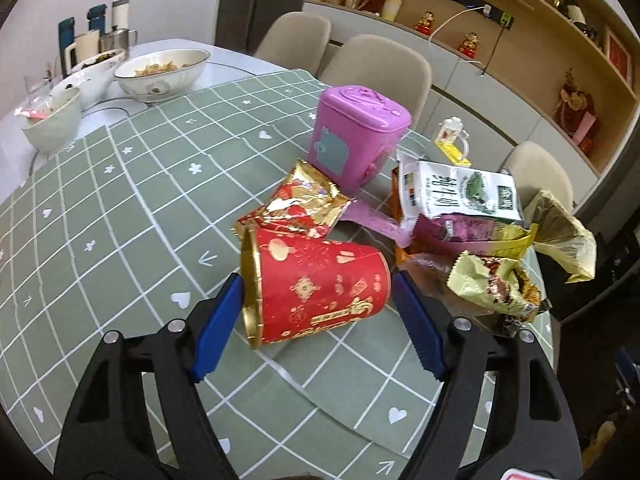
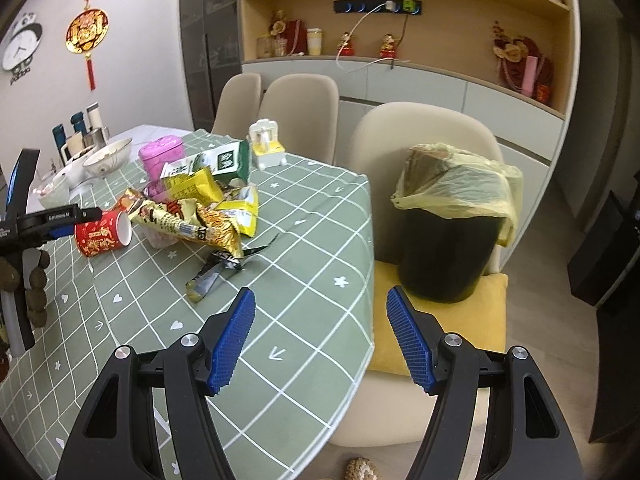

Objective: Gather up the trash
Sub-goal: 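Grasp the red paper cup with the left gripper while the right gripper grasps a snack wrapper, then carry the red cup and the yellow wrapper over the yellow-lined bin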

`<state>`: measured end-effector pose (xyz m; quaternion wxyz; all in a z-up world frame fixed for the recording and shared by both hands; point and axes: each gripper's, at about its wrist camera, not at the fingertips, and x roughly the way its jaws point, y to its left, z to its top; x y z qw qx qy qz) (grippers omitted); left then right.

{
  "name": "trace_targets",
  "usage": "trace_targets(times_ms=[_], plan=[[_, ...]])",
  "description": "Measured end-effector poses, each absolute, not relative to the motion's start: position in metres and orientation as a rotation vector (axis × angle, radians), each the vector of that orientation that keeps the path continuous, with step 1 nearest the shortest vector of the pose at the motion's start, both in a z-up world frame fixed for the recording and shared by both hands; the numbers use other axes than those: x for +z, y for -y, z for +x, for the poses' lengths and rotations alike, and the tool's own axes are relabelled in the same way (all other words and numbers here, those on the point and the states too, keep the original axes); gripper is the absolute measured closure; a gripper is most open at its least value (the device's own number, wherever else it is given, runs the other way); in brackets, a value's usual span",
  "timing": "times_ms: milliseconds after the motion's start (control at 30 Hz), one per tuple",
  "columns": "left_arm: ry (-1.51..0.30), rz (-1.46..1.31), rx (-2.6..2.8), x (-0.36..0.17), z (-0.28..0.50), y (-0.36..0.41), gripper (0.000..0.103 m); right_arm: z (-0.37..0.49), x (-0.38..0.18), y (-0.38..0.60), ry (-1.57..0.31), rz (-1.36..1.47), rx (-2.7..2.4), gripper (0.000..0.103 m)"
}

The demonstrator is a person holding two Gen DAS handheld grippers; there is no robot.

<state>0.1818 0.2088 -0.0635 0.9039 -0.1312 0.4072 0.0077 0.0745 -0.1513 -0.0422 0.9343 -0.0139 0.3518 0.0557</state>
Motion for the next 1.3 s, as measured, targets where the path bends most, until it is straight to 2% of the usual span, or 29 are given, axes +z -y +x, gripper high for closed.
trace_targets(times_ms=[33, 67, 100, 167, 300, 433, 600, 800, 1033, 1067, 1133, 1167, 1233, 1300], plan=[[-0.845, -0.273, 0.006, -0.063, 0.183, -0.209, 0.041, 0.077, -0.044, 0.149, -0.727, -0.026, 0.124, 0.038], [-0.850, -0.275, 0.001, -0.063, 0.185, -0.208, 0.052, 0.080, -0.045, 0.147, -0.737, -0.024, 0.138, 0.038], [-0.854, -0.281, -0.007, -0.063, 0.186, -0.208, 0.068, 0.082, -0.046, 0.144, -0.743, -0.025, 0.148, 0.038], [-0.864, -0.308, -0.033, -0.060, 0.188, -0.208, 0.083, 0.084, -0.046, 0.138, -0.741, -0.035, 0.162, 0.038], [-0.836, -0.318, -0.077, -0.045, 0.177, -0.200, 0.097, 0.090, -0.041, 0.130, -0.722, -0.058, 0.183, 0.038], [-0.822, -0.278, -0.120, -0.029, 0.163, -0.183, 0.099, 0.105, -0.035, 0.119, -0.715, -0.071, 0.234, 0.038], [-0.828, -0.254, -0.177, -0.015, 0.146, -0.167, 0.099, 0.141, -0.023, 0.089, -0.699, -0.126, 0.382, 0.053], [-0.838, -0.277, -0.181, -0.016, 0.135, -0.168, 0.099, 0.174, -0.030, 0.044, -0.735, -0.201, 0.578, 0.053], [-0.849, -0.327, -0.148, -0.022, 0.129, -0.185, 0.099, 0.181, -0.072, -0.001, -0.726, -0.441, 0.626, 0.054], [-0.850, -0.327, -0.143, -0.023, 0.128, -0.186, 0.099, 0.184, -0.077, -0.004, -0.731, -0.468, 0.616, 0.058], [-0.854, -0.328, -0.138, -0.024, 0.128, -0.187, 0.099, 0.194, -0.083, -0.006, -0.764, -0.473, 0.603, 0.075], [-0.854, -0.330, -0.137, -0.025, 0.127, -0.187, 0.099, 0.197, -0.082, -0.004, -0.780, -0.443, 0.607, 0.080], [-0.848, -0.332, -0.134, -0.023, 0.126, -0.187, 0.099, 0.203, -0.066, 0.011, -0.807, -0.293, 0.658, 0.086], [-0.837, -0.334, -0.131, -0.018, 0.124, -0.184, 0.099, 0.203, -0.049, 0.026, -0.817, -0.194, 0.670, 0.088]])
